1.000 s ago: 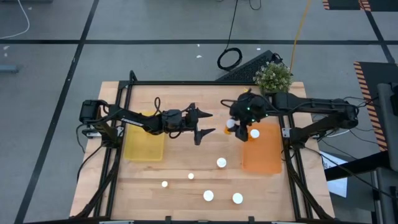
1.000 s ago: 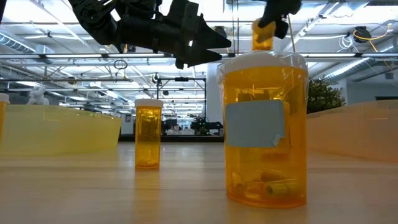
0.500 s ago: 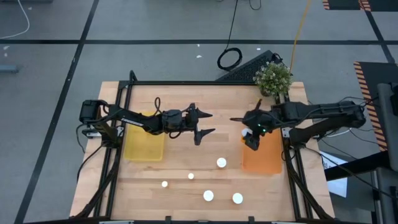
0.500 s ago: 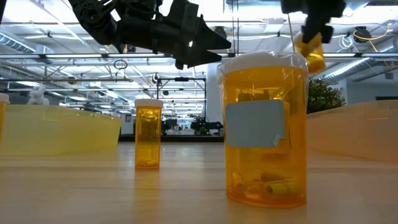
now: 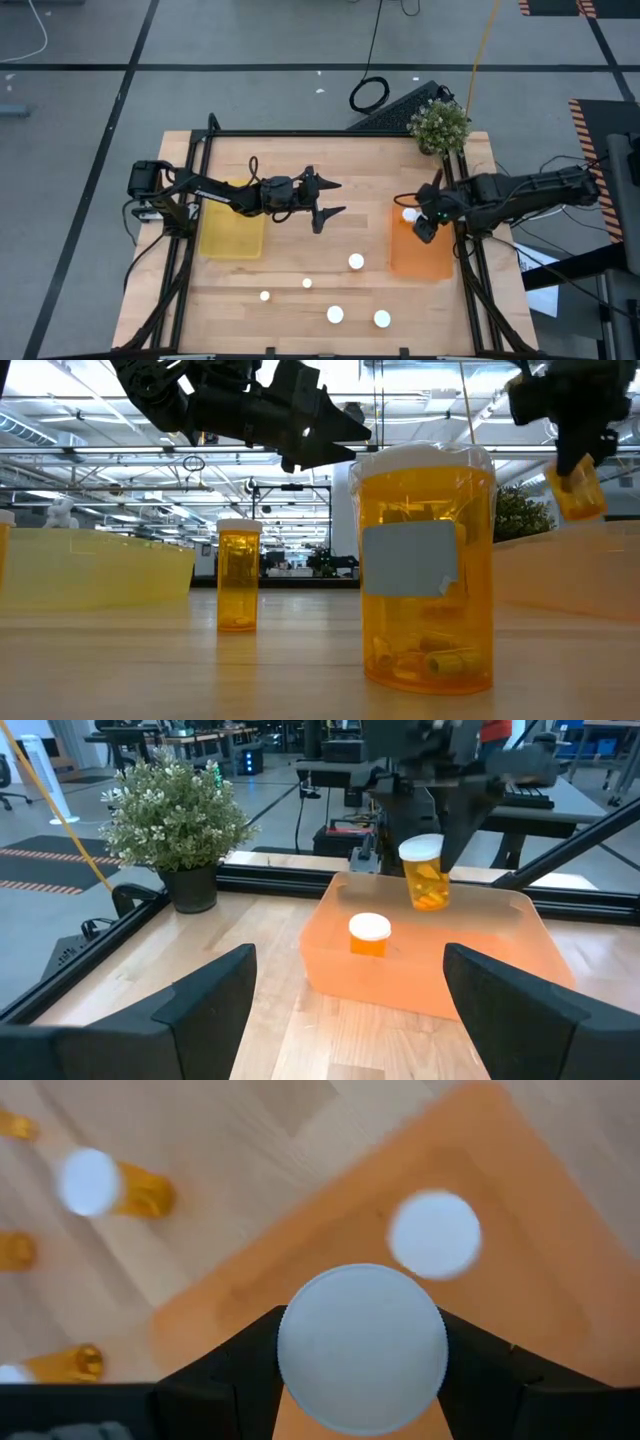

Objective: Pick and place medicine bottles into bin by pill shape (circle, oval)
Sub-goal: Put the large orange pill bottle into the orange bin

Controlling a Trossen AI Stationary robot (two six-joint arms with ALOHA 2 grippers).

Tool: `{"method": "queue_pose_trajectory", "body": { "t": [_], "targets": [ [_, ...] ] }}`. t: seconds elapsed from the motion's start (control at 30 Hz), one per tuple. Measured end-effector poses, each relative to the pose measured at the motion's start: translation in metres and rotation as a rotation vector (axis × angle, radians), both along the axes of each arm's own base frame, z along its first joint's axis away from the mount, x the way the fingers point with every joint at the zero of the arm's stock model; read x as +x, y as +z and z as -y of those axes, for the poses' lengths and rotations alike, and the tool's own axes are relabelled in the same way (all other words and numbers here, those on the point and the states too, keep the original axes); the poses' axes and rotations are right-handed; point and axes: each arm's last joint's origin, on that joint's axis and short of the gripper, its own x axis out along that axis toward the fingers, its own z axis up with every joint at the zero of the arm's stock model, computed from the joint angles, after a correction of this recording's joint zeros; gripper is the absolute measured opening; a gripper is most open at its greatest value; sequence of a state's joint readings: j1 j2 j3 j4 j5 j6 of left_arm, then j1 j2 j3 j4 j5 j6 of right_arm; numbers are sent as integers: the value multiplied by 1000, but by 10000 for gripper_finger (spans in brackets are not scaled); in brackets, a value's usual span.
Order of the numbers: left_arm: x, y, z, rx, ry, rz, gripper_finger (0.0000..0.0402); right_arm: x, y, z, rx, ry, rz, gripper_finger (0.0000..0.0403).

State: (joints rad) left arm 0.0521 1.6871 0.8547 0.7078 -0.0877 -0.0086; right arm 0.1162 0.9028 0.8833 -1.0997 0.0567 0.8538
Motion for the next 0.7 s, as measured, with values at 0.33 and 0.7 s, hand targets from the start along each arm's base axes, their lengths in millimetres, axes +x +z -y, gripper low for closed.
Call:
{"method": "queue_pose_trajectory", "body": {
  "t": [0.33, 0.7],
  "targets": [
    [0, 0, 0, 2, 10, -1, 326, -16, -29, 5, -98, -77, -161, 208],
    [0, 0, 0, 6, 9, -3, 326, -23, -63, 9, -205, -153, -223, 208]
  ]
}}
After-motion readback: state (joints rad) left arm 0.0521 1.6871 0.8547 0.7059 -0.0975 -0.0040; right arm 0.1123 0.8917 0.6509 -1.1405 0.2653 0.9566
